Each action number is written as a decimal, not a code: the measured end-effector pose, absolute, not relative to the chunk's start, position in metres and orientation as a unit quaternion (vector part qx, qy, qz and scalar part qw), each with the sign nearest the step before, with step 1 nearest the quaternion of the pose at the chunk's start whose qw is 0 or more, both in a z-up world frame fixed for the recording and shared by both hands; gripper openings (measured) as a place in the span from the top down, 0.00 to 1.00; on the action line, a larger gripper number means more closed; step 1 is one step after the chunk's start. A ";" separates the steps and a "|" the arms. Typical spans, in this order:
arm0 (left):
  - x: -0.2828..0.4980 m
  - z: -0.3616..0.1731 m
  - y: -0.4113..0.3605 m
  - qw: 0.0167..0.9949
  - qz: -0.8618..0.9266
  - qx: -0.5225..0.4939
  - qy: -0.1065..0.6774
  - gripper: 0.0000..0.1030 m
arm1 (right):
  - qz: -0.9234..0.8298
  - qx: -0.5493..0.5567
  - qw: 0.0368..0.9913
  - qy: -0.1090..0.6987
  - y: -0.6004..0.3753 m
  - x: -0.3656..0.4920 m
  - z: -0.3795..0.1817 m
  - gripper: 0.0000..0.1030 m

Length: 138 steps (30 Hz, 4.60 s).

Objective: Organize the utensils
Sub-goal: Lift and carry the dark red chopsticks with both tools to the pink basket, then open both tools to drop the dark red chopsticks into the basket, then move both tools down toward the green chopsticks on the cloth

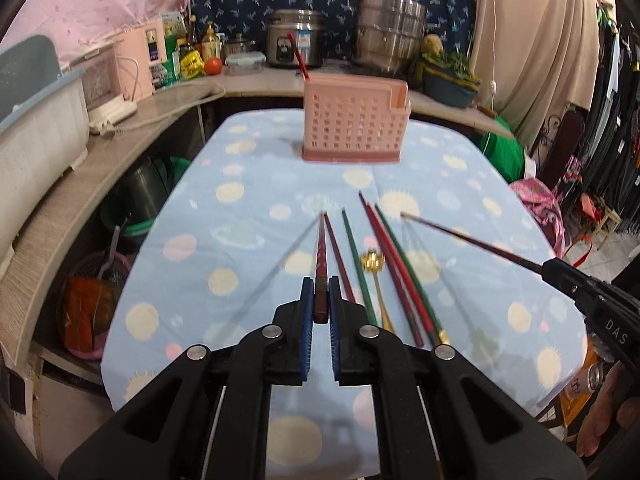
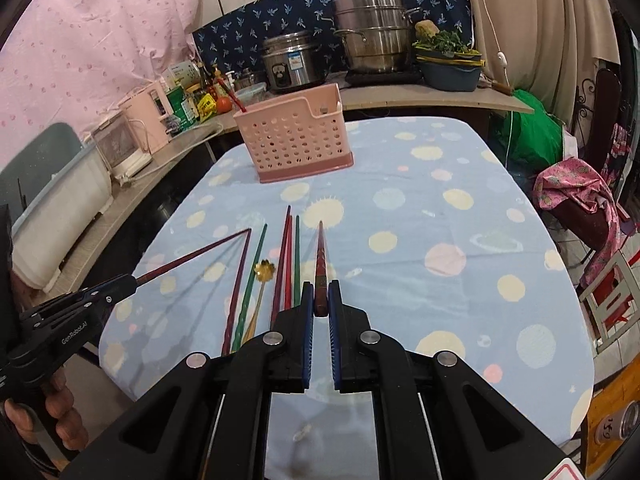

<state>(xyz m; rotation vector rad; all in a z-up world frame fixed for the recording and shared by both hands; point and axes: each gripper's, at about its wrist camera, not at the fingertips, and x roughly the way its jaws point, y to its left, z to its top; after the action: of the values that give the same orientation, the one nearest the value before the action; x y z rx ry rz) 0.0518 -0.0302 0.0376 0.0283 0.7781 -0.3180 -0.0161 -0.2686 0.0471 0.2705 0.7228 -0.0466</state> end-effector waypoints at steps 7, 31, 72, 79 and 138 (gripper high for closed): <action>0.082 0.093 -0.029 0.935 -0.154 -0.005 0.321 0.93 | -0.024 0.138 0.943 0.301 -0.291 0.008 0.092 0.93; 0.237 0.244 -0.046 0.966 -0.170 -0.097 0.168 0.93 | 0.001 0.179 0.977 0.118 -0.336 0.173 0.232 0.93; 0.337 0.164 -0.076 0.966 -0.115 -0.068 0.223 0.62 | -0.007 0.179 0.968 0.178 -0.331 0.276 0.154 0.75; 0.300 0.170 -0.071 0.967 -0.124 -0.060 0.214 0.51 | 0.000 0.180 0.966 0.184 -0.328 0.240 0.158 0.75; 0.048 -0.056 -0.051 0.883 -0.135 0.044 0.448 0.49 | 0.022 0.116 0.887 0.447 -0.228 -0.010 -0.063 0.85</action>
<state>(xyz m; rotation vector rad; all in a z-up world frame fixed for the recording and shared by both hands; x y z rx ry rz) 0.0484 -0.0511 -0.0556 0.0924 0.9319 -0.2813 -0.0101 -0.2285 -0.0633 0.2407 0.9293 0.0450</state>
